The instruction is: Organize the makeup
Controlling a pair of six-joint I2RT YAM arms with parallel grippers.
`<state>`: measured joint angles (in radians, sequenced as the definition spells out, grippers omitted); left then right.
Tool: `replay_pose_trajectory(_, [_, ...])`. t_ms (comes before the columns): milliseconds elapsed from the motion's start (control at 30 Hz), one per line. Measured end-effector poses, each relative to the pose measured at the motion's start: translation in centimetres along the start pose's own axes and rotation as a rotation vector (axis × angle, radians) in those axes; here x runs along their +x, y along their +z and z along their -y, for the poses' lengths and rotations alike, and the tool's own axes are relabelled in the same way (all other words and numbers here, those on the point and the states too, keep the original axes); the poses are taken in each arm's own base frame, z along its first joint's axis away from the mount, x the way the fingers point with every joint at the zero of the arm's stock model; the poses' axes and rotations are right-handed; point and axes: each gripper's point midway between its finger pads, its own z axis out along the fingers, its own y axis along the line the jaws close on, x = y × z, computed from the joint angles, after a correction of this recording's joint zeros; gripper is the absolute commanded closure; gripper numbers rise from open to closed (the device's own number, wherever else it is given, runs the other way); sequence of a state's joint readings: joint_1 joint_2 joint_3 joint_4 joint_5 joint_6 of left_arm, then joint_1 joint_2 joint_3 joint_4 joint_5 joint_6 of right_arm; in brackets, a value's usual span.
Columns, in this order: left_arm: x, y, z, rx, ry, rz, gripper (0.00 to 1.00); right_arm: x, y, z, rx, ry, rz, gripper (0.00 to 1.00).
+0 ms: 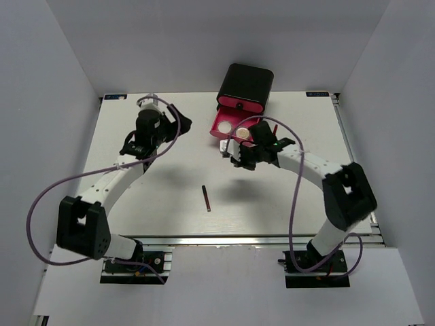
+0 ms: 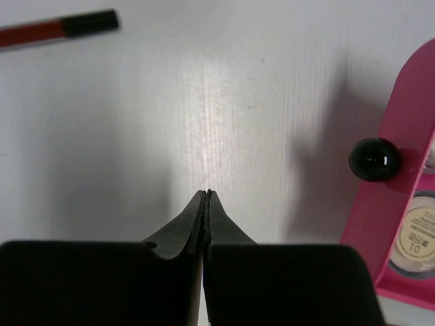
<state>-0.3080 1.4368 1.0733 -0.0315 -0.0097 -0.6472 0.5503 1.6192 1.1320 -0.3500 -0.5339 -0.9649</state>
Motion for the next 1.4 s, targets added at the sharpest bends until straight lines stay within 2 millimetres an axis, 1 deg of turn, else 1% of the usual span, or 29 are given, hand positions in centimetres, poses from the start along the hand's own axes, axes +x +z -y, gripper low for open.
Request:
replay_pose_trajectory(67, [1.2,-1.5,-0.8,-0.008,-0.015,-0.004,0.02,1.5,2.0,0.9,0.037,0.018,-0.071,1.00])
replay_pose_trajectory(100, [2.1,-2.1,-1.2,-0.012,-0.022,-0.013,0.02,2.3,2.8,1.4,0.064,0.022,-0.107,1.00])
replay_pose_trajectory(167, [4.2,-3.1,-2.5,-0.033,-0.044,-0.040,0.02,3.7,4.0,2.7,0.135,0.026,-0.169,1.00])
replay_pose_trajectory(267, [6.9,-4.0,-4.6,-0.079,-0.078,-0.078,0.02,4.6,4.9,5.0,0.269,-0.010,-0.204,1.00])
replay_pose_trajectory(300, [7.5,-4.3,-5.1,-0.092,-0.089,-0.085,0.02,4.9,5.1,5.7,0.310,-0.023,-0.209,1.00])
replay_pose_trajectory(367, [8.0,-4.6,-5.7,-0.105,-0.108,-0.087,0.02,5.5,5.5,6.8,0.386,-0.047,-0.222,1.00])
replay_pose_trajectory(433, [7.9,-4.9,-5.8,-0.112,-0.117,-0.075,0.02,6.3,6.1,7.8,0.450,-0.076,-0.238,1.00])
replay_pose_trajectory(600, [6.7,-5.5,-5.4,-0.102,-0.128,-0.030,0.02,8.4,7.1,10.4,0.606,-0.156,-0.297,1.00])
replay_pose_trajectory(633, [6.6,-5.6,-5.4,-0.103,-0.131,-0.024,0.02,8.7,7.1,10.9,0.637,-0.170,-0.309,0.89])
replay_pose_trajectory(700, [6.6,-5.7,-5.5,-0.103,-0.138,-0.017,0.02,8.8,6.7,11.9,0.696,-0.190,-0.324,0.75])
replay_pose_trajectory(733, [6.8,-5.8,-5.6,-0.105,-0.143,-0.016,0.02,8.7,6.5,12.2,0.717,-0.195,-0.327,0.61])
replay_pose_trajectory(833, [7.5,-5.8,-6.1,-0.116,-0.153,-0.027,0.02,8.0,5.6,13.4,0.780,-0.218,-0.326,0.57])
replay_pose_trajectory(900, [8.0,-5.9,-6.5,-0.126,-0.158,-0.038,0.02,7.4,5.2,14.3,0.815,-0.223,-0.321,0.56])
replay_pose_trajectory(1033, [7.9,-5.8,-6.4,-0.121,-0.163,-0.033,0.02,6.7,4.8,15.9,0.858,-0.221,-0.319,0.55])
replay_pose_trajectory(1100, [7.8,-5.8,-6.3,-0.118,-0.167,-0.030,0.02,6.7,4.8,16.6,0.868,-0.213,-0.324,0.51])
replay_pose_trajectory(1200, [7.7,-5.8,-6.1,-0.109,-0.173,-0.026,0.02,7.2,4.6,17.9,0.874,-0.193,-0.343,0.50])
replay_pose_trajectory(1233, [7.7,-5.7,-6.1,-0.107,-0.176,-0.024,0.02,7.5,4.6,18.4,0.878,-0.182,-0.347,0.45])
replay_pose_trajectory(1300, [7.6,-5.7,-6.0,-0.103,-0.179,-0.023,0.02,7.9,4.2,19.6,0.884,-0.158,-0.355,0.44])
replay_pose_trajectory(1333, [7.6,-5.7,-5.9,-0.101,-0.181,-0.024,0.02,8.0,4.0,20.2,0.890,-0.150,-0.356,0.39])
replay_pose_trajectory(1400, [7.7,-5.7,-5.9,-0.099,-0.182,-0.026,0.02,8.2,3.6,20.8,0.890,-0.138,-0.352,0.36])
